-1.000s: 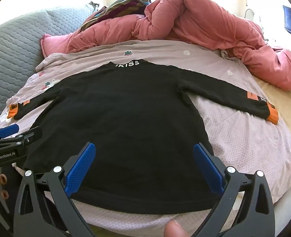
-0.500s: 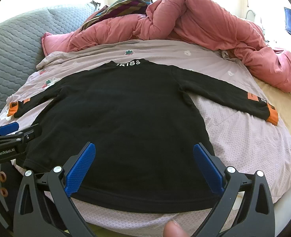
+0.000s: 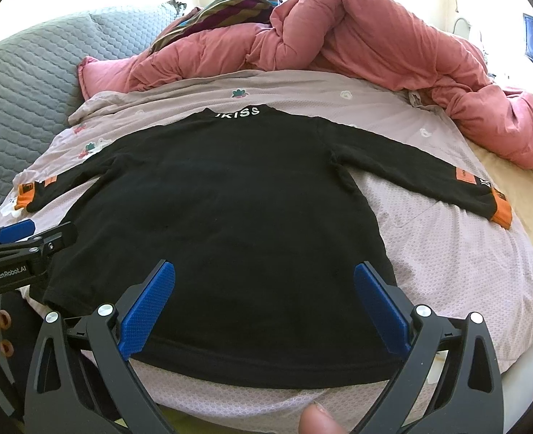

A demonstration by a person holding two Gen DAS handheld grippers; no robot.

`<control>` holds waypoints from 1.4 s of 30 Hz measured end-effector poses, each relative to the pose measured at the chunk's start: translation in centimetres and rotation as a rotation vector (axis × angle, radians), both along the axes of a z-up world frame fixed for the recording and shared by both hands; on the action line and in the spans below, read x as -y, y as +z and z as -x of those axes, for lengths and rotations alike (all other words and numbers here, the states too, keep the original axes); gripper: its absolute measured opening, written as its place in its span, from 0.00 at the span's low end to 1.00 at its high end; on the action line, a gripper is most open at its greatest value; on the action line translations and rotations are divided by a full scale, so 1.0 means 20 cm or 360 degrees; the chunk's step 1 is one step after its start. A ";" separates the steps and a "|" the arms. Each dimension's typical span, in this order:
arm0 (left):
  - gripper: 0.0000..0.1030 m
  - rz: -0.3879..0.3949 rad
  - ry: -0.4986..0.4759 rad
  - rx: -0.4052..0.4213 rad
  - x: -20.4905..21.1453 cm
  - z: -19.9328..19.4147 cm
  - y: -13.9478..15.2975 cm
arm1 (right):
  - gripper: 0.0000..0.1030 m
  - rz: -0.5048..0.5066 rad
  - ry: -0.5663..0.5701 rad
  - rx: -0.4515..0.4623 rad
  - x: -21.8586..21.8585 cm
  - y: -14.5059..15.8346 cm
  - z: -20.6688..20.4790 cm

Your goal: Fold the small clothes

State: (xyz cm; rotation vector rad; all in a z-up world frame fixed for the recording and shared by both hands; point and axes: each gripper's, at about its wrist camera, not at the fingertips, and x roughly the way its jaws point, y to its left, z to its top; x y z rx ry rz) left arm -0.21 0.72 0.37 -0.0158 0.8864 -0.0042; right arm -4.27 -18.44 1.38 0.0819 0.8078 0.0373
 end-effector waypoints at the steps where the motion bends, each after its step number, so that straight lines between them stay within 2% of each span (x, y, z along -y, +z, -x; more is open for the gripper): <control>1: 0.92 0.0002 -0.0002 0.0000 0.00 0.00 0.00 | 0.96 -0.0002 0.0001 0.0000 0.00 0.00 0.00; 25: 0.92 -0.0002 0.0004 -0.0009 -0.02 0.00 0.00 | 0.96 -0.0002 0.0010 -0.0010 -0.01 -0.01 -0.01; 42: 0.92 -0.0033 -0.0012 -0.0022 0.05 -0.11 0.00 | 0.96 -0.0005 -0.0031 0.0016 0.07 0.01 -0.10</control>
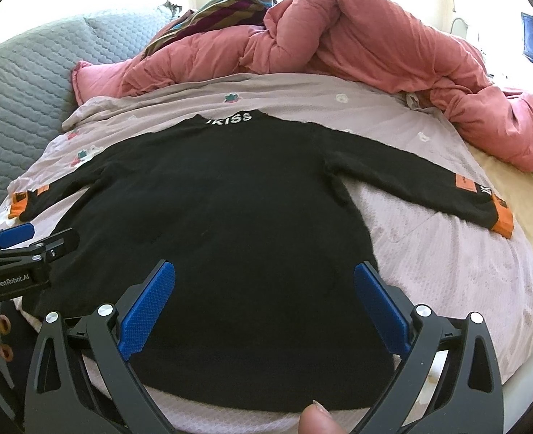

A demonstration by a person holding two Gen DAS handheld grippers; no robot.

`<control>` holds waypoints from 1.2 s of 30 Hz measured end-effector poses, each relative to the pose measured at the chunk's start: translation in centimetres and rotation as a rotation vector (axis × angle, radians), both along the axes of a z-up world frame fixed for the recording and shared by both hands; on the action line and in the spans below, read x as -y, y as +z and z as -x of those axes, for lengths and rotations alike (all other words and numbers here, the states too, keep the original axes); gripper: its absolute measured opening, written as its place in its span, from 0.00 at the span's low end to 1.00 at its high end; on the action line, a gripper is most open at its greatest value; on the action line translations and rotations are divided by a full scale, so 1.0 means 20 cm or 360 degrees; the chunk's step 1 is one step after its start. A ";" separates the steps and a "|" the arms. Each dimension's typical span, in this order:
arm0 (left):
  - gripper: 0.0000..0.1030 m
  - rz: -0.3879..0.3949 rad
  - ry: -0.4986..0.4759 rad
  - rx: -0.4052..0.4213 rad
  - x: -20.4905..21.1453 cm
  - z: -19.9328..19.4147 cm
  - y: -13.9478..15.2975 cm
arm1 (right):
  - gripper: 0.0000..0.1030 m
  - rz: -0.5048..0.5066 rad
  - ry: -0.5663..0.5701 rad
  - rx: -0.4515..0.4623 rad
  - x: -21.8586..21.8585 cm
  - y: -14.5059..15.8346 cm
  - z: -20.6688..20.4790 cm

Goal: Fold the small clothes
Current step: 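Move the right tool along the sleeve toward its orange cuff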

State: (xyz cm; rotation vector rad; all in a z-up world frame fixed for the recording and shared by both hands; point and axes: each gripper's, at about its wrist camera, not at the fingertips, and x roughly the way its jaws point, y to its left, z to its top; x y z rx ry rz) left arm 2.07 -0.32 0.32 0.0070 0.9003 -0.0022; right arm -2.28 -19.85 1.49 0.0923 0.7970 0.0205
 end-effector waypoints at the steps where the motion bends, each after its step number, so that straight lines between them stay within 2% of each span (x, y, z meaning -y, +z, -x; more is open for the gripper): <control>1: 0.92 -0.0003 0.0001 0.0000 0.01 -0.01 0.00 | 0.96 -0.0002 -0.0007 0.0003 0.01 0.00 0.00; 11: 0.92 -0.0031 -0.0001 -0.0011 0.07 -0.11 0.00 | 0.96 -0.0015 -0.0095 -0.0008 0.15 -0.02 -0.08; 36: 0.92 -0.0036 -0.0047 -0.0041 0.26 -0.41 0.01 | 0.96 -0.0036 -0.0453 -0.0018 0.70 -0.08 -0.29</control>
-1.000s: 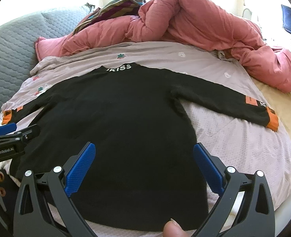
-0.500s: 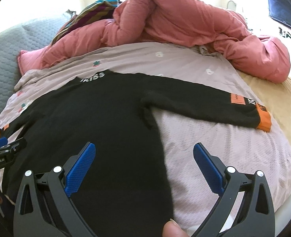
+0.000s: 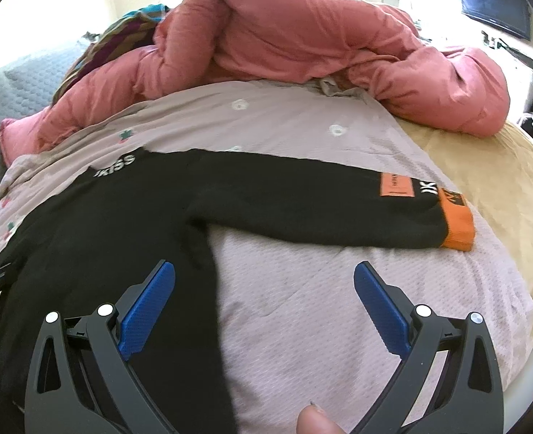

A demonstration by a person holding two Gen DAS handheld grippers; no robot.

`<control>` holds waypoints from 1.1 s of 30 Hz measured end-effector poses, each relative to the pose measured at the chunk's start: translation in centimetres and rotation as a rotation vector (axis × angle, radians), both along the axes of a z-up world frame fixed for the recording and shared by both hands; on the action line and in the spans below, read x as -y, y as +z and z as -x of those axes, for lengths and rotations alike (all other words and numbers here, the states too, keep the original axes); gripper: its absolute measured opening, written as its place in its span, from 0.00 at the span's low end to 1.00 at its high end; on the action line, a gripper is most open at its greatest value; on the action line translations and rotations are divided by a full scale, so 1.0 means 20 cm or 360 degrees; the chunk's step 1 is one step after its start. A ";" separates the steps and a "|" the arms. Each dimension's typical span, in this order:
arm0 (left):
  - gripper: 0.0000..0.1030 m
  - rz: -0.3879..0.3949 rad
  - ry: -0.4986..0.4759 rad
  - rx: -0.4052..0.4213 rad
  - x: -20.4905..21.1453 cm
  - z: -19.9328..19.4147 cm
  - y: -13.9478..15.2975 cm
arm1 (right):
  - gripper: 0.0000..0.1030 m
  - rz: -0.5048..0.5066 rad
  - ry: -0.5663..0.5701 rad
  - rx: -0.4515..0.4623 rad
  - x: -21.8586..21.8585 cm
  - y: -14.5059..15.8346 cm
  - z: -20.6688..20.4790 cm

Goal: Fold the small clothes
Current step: 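Move the right tool along the sleeve toward its orange cuff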

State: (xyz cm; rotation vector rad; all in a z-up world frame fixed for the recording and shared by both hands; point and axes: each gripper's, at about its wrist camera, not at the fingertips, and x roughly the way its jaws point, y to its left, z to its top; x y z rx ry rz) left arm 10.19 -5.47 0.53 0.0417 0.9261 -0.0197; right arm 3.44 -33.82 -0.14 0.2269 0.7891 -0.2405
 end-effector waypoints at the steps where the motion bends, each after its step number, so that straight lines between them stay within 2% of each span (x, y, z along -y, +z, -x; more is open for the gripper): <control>1: 0.92 -0.0005 -0.0001 -0.0001 0.01 -0.01 0.00 | 0.96 0.0000 -0.0020 -0.0002 0.03 0.00 -0.01; 7: 0.92 -0.0029 -0.0010 -0.0026 0.05 -0.08 -0.03 | 0.96 0.0025 -0.0145 -0.0016 0.20 -0.02 -0.03; 16: 0.92 0.0002 -0.0033 -0.0075 0.08 -0.20 -0.09 | 0.96 0.0067 -0.0277 -0.0074 0.41 -0.07 -0.07; 26: 0.92 -0.0029 -0.0022 -0.0086 0.12 -0.31 -0.12 | 0.96 -0.0045 -0.0464 -0.0136 0.79 -0.14 -0.06; 33: 0.92 -0.0041 -0.0058 -0.0115 0.14 -0.43 -0.12 | 0.96 -0.0183 -0.0500 -0.0174 0.97 -0.19 -0.05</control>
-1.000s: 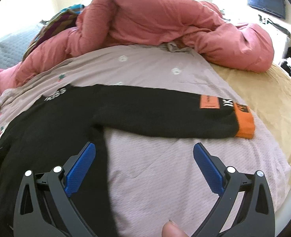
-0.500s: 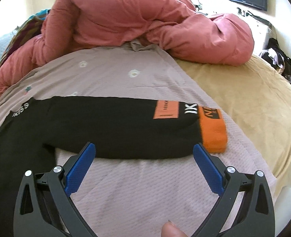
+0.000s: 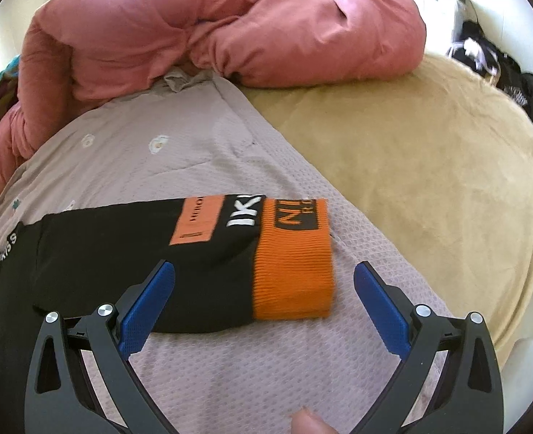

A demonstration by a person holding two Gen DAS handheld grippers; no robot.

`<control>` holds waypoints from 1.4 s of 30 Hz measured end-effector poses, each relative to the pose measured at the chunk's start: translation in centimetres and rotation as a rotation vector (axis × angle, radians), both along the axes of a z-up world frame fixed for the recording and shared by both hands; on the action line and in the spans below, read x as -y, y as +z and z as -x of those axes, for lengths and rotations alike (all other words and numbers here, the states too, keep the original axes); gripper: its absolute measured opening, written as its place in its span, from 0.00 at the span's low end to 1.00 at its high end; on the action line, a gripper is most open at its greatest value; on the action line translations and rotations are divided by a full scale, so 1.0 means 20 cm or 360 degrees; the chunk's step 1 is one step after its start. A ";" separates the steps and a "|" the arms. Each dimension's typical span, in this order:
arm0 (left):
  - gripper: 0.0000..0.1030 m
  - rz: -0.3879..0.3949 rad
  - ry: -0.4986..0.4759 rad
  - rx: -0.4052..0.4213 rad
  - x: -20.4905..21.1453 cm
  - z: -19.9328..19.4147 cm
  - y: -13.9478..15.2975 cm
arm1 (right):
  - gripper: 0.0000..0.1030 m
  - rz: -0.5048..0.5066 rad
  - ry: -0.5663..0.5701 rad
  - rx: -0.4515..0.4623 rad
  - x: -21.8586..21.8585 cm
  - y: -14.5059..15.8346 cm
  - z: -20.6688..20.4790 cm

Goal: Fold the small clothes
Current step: 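Move the right tool along the sleeve toward its orange cuff, then grasp the orange cuff with the right gripper, then fold the sleeve across the shirt back and open the right gripper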

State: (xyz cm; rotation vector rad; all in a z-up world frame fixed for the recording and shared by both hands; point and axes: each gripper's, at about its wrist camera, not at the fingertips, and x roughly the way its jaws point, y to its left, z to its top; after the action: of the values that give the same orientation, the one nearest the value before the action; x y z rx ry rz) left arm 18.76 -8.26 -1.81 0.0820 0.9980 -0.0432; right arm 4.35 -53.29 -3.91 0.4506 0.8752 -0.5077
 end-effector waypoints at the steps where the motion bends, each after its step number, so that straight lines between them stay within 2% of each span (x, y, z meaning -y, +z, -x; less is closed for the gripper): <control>1: 0.92 -0.0007 0.0001 0.0007 0.00 -0.02 0.00 | 0.96 -0.0023 0.0003 0.0001 0.02 -0.01 -0.01; 9: 0.92 0.0015 0.0019 0.0070 0.02 -0.16 -0.02 | 0.92 -0.0126 -0.0036 -0.0007 0.12 -0.05 -0.06; 12: 0.92 0.0044 0.0025 0.0065 0.02 -0.19 -0.06 | 0.75 -0.0203 -0.0071 -0.0025 0.17 -0.09 -0.08; 15: 0.92 0.0048 0.0011 0.0063 0.01 -0.20 -0.10 | 0.62 -0.0262 -0.0084 -0.0035 0.19 -0.13 -0.11; 16: 0.92 0.0050 0.0008 0.0063 0.00 -0.21 -0.12 | 0.51 -0.0253 -0.0083 -0.0040 0.19 -0.13 -0.11; 19: 0.92 0.0075 0.0012 0.0067 -0.05 -0.21 -0.14 | 0.27 -0.0216 -0.0049 -0.0014 0.16 -0.09 -0.12; 21: 0.92 0.0095 0.0012 0.0082 -0.08 -0.20 -0.15 | 0.22 -0.0187 -0.0033 0.0018 0.13 -0.05 -0.12; 27: 0.92 0.0139 0.0007 0.0093 -0.14 -0.20 -0.16 | 0.17 -0.0093 0.0024 0.0104 -0.02 0.09 -0.15; 34: 0.92 0.0190 0.0015 0.0099 -0.18 -0.18 -0.14 | 0.16 -0.0050 0.0191 0.0204 -0.29 0.27 -0.25; 42: 0.92 0.0229 0.0038 0.0138 -0.26 -0.14 -0.08 | 0.16 -0.0120 0.0482 0.0268 -0.71 0.39 -0.44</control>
State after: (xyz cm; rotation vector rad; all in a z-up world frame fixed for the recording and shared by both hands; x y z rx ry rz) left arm 21.62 -3.13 -3.41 -0.0594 0.9067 -0.0889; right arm 13.18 -39.10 3.98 0.4141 0.7845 -0.1565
